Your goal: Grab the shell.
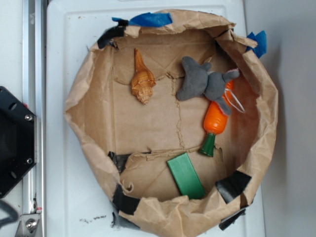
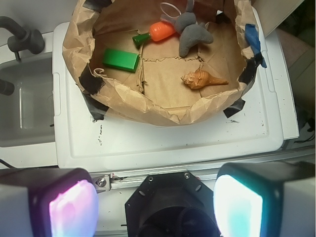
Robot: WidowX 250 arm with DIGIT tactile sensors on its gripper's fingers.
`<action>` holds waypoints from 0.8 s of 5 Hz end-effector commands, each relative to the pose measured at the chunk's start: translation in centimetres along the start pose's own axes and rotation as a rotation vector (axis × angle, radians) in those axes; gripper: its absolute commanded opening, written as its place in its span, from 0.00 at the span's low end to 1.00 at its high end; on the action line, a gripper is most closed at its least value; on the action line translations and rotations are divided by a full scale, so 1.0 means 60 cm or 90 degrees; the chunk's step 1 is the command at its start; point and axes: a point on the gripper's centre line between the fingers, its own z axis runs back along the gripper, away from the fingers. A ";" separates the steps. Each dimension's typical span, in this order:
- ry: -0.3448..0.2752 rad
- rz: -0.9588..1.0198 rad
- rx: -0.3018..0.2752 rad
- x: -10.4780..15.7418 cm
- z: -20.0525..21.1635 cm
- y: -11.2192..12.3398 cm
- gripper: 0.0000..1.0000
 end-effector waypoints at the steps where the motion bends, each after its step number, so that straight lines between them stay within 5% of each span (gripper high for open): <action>1: 0.000 0.000 0.000 0.000 0.000 0.000 1.00; 2: -0.019 0.014 0.001 0.085 -0.009 0.042 1.00; 3: 0.006 -0.043 -0.024 0.151 -0.044 0.050 1.00; 4: 0.024 -0.181 -0.085 0.165 -0.083 0.037 1.00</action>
